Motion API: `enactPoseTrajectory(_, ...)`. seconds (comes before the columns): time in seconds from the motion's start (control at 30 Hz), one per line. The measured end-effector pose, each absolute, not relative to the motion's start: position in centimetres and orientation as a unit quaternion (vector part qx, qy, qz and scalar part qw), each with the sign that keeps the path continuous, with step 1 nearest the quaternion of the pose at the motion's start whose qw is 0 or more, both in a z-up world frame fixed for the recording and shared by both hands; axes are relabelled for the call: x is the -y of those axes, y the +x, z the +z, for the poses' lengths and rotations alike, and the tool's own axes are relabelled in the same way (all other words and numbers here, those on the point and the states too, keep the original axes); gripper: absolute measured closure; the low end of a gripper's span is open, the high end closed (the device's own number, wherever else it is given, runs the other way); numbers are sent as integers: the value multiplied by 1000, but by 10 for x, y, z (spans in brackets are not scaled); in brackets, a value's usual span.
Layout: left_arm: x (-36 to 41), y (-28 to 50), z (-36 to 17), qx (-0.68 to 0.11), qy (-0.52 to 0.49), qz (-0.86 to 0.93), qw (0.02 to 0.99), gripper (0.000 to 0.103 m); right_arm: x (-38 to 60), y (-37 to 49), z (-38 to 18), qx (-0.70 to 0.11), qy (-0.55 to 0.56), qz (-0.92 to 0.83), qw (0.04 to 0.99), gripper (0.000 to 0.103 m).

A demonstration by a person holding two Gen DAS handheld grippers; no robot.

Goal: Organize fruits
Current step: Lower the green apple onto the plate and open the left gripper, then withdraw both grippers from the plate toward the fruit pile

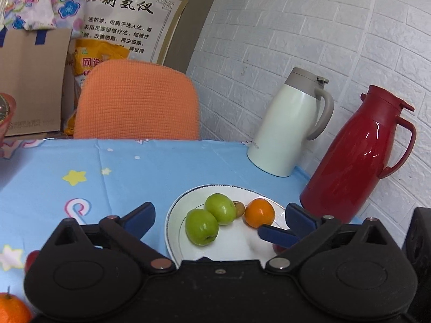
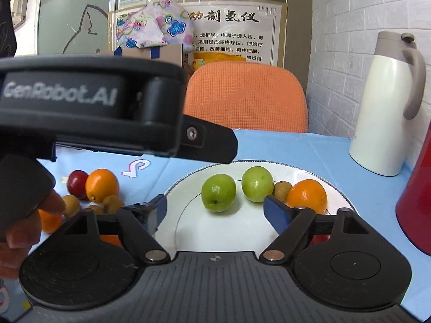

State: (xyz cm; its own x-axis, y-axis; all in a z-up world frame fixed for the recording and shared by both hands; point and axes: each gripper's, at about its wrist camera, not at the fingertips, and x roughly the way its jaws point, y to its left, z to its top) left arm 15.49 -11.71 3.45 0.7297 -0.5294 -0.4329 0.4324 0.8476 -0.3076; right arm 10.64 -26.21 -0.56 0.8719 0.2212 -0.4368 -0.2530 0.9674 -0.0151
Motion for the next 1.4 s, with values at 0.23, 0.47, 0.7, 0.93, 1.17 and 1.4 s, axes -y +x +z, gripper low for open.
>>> enactPoseTrajectory(0.23, 107, 122, 35, -270, -64, -233, 932, 0, 253, 74, -9, -216, -34, 123, 968, 0)
enactPoseTrajectory(0.47, 88, 86, 25, -286, -60, -219, 931, 0, 243, 46, -20, -233, -24, 126, 964, 0)
enactPoseTrajectory(0.7, 59, 62, 18, -286, -73, -200, 934, 0, 232, 30, -18, -235, -34, 133, 962, 0)
enactPoseTrajectory(0.93, 25, 52, 9, -295, -89, -172, 936, 0, 219, 25, -18, -246, -35, 150, 957, 0)
enactPoseTrajectory(1.17, -2, 39, 3, -295, -97, -169, 935, 0, 206, 37, -23, -272, 4, 181, 945, 0)
enactPoseTrajectory(1.4, -16, 36, 2, -292, -108, -172, 935, 0, 192, 61, -26, -294, -22, 166, 941, 7)
